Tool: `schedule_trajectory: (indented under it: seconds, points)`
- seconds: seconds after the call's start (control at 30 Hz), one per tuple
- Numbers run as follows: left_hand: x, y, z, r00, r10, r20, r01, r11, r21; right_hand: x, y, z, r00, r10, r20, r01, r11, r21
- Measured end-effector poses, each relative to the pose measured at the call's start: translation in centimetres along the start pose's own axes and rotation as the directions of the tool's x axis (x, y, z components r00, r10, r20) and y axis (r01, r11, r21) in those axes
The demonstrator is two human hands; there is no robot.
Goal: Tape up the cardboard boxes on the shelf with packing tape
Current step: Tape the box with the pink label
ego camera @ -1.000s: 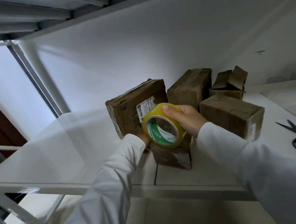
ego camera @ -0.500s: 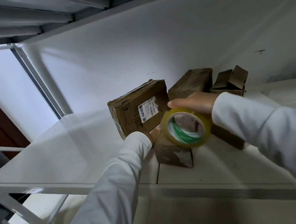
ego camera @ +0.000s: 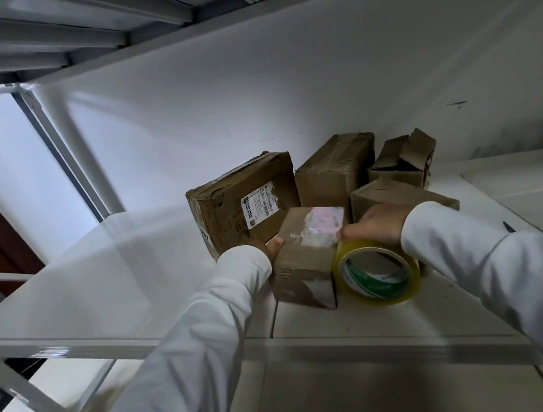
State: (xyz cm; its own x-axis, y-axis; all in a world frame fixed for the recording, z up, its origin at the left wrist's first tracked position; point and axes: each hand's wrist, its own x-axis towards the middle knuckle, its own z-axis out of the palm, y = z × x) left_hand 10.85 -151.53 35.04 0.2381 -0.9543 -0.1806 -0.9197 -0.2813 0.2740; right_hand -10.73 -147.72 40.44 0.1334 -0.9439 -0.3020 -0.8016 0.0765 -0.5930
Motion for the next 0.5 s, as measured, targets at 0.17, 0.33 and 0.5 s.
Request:
schedule_trajectory:
  seconds: [0.17, 0.33, 0.5]
  points:
    - [-2.4, 4.3, 0.4, 0.994, 0.044, -0.102, -0.011, 0.951, 0.309, 0.0, 0.1, 0.3, 1.000, 0.006, 0.015, -0.006, 1.000, 0.030]
    - [-1.9, 6.4, 2.3, 0.896, 0.401, -0.191, -0.325, 0.885, 0.334, 0.0, 1.5, 0.9, 1.000, -0.019, -0.010, 0.020, 0.993, 0.118]
    - [-0.7, 5.7, 2.3, 0.834, 0.533, -0.141, -0.483, 0.829, 0.282, 0.1, 3.2, 2.0, 0.997, -0.071, -0.025, 0.076, 0.961, 0.266]
